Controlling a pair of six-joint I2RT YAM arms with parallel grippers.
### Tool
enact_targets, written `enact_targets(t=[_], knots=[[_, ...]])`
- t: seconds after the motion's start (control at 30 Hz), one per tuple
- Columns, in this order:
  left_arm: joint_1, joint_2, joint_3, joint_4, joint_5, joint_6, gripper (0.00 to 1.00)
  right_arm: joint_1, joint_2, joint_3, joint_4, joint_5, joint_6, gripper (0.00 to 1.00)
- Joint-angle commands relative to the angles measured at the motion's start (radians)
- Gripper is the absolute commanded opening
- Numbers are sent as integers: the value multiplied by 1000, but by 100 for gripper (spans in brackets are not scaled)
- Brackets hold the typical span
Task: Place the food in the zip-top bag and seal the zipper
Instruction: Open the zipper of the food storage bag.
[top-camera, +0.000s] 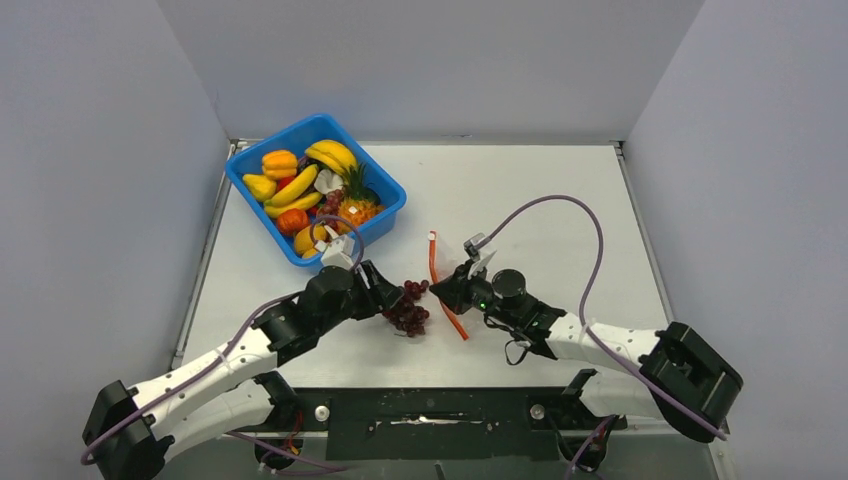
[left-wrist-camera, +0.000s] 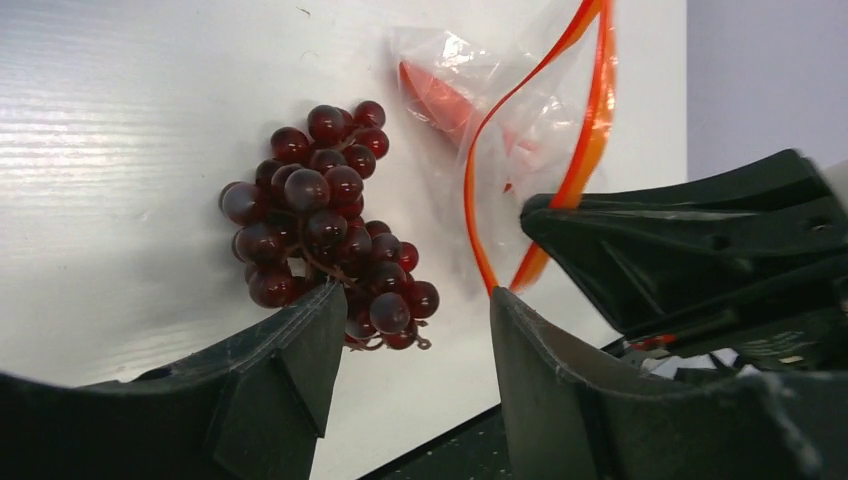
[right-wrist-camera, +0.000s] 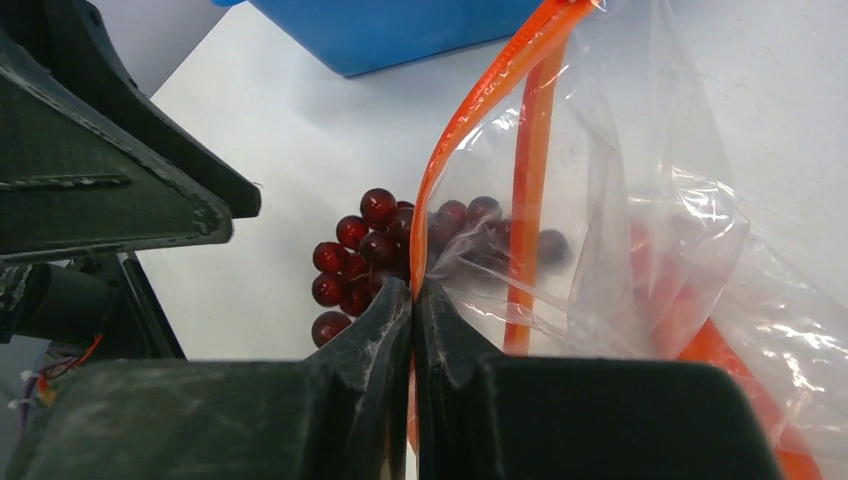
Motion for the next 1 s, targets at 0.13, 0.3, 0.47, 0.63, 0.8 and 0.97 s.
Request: enact_targets(t=[0.13, 0.3, 0.47, 0.63, 0.8, 0.97], knots=[[-8, 18, 15, 270, 191, 177, 52, -20, -274, 103, -258, -72, 18, 0], [-8, 46, 5, 494, 254, 177, 59, -21, -384, 115, -355, -44, -4, 0], [-9, 171, 99, 473, 237, 234, 63, -23, -412, 138, -390, -33, -4, 0], [-11, 317, 204, 388, 233, 262, 61, -22, -415, 156, -388, -22, 9, 0], [-16, 352, 341, 197, 103, 290, 8, -32, -404, 222, -608, 271, -33, 0], [11, 340, 552, -108, -102, 316, 0, -187, -430, 324, -895, 551, 4, 0]])
